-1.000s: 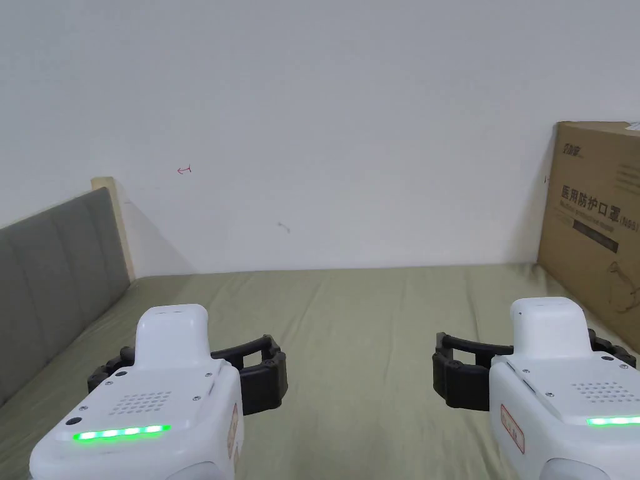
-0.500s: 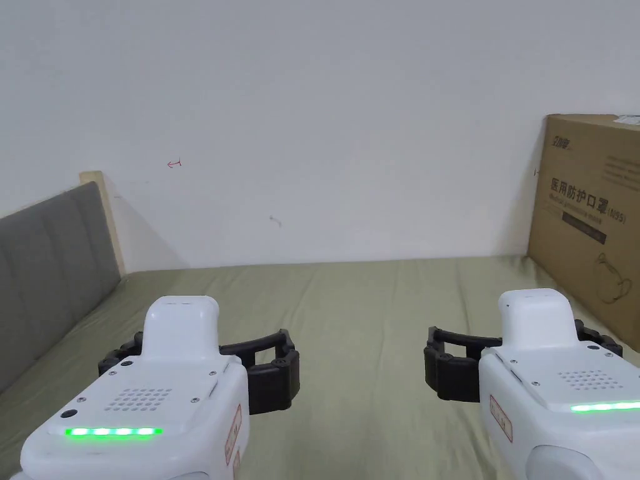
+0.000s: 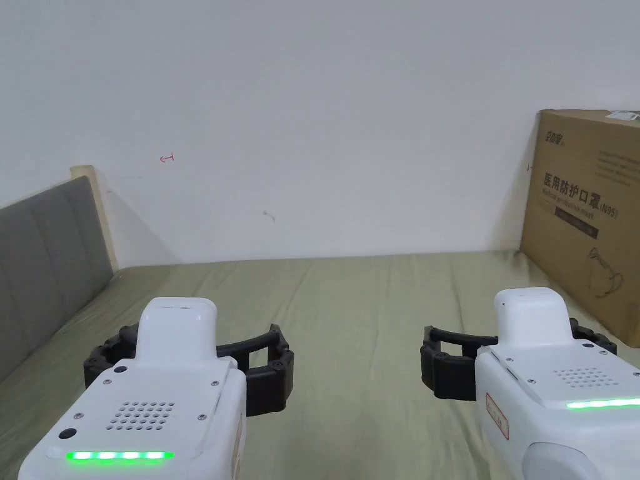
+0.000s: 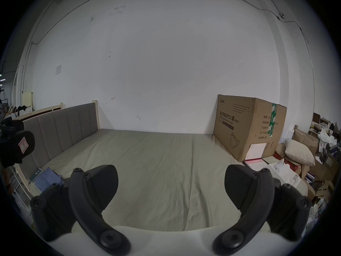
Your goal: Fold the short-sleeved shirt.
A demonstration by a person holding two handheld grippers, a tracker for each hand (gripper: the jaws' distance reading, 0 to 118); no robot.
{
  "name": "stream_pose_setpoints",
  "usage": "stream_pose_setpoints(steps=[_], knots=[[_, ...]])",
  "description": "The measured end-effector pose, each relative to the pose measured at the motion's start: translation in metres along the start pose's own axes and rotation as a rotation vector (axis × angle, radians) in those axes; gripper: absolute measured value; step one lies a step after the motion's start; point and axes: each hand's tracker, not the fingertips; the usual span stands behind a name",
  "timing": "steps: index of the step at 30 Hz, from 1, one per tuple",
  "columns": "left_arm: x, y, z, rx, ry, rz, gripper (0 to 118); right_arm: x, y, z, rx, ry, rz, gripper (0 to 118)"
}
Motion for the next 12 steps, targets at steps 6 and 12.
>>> stream_pose_setpoints(steps=[6, 12], knots=[[-0.0096, 0.007, -0.0022, -0.055, -0.037, 0.088, 114, 0.0009, -0.0015, -0.0002, -0.005, -0.005, 0.007, 115], [0.0, -0.0026, -0.0002, -0.033, 0.016, 0.013, 114, 0.0045, -0.0043, -0.0019, -0.018, -0.005, -0.02, 115]])
